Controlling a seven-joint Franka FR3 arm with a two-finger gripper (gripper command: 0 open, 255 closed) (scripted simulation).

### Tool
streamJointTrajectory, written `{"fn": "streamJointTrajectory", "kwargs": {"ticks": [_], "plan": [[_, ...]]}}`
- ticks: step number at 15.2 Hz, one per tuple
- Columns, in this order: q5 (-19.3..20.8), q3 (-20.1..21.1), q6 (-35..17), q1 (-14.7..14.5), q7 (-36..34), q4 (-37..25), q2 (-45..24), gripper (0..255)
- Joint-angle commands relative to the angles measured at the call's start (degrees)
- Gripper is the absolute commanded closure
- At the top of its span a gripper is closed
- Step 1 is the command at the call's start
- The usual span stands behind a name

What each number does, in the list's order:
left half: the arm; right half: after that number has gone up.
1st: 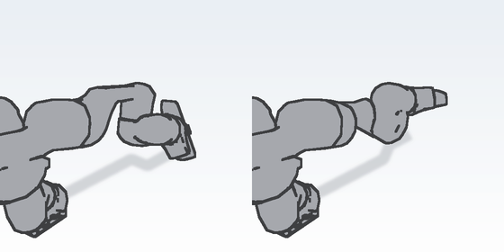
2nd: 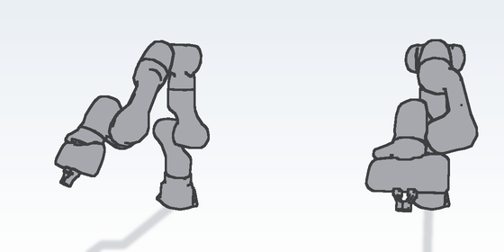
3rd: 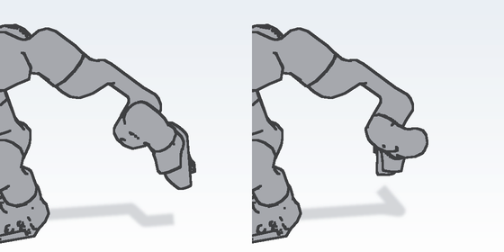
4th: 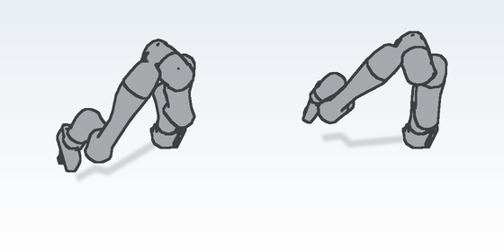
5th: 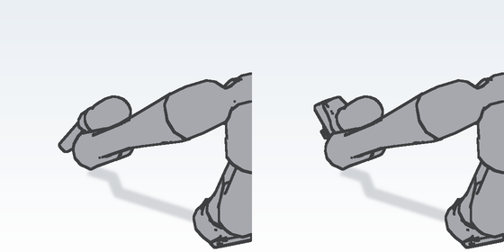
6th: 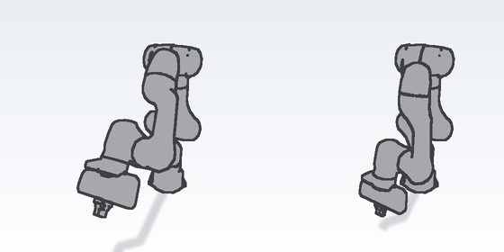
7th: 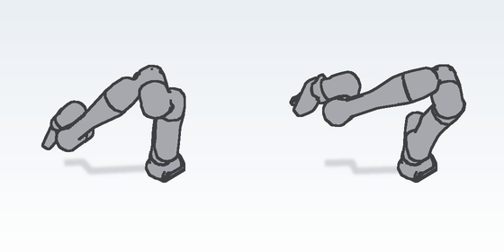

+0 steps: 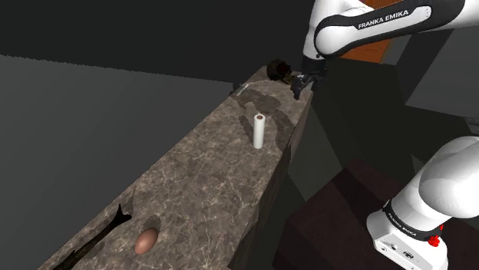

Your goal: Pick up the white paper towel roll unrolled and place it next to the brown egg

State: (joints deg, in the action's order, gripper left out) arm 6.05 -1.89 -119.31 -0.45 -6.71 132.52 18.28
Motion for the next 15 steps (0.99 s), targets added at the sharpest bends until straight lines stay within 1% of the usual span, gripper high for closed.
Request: {"fn": "streamJointTrajectory", "kwargs": {"ticks": [1, 8, 15], "plan": [[-0.06, 0.12, -2.87, -0.14, -0.43, -1.32, -4.29, 0], [-0.17, 0.68, -10.20, -0.64, -1.83, -8.53, -19.39, 0], [-0.20, 1.10, -14.31, -1.18, -2.94, -19.33, -34.85, 0]]}}
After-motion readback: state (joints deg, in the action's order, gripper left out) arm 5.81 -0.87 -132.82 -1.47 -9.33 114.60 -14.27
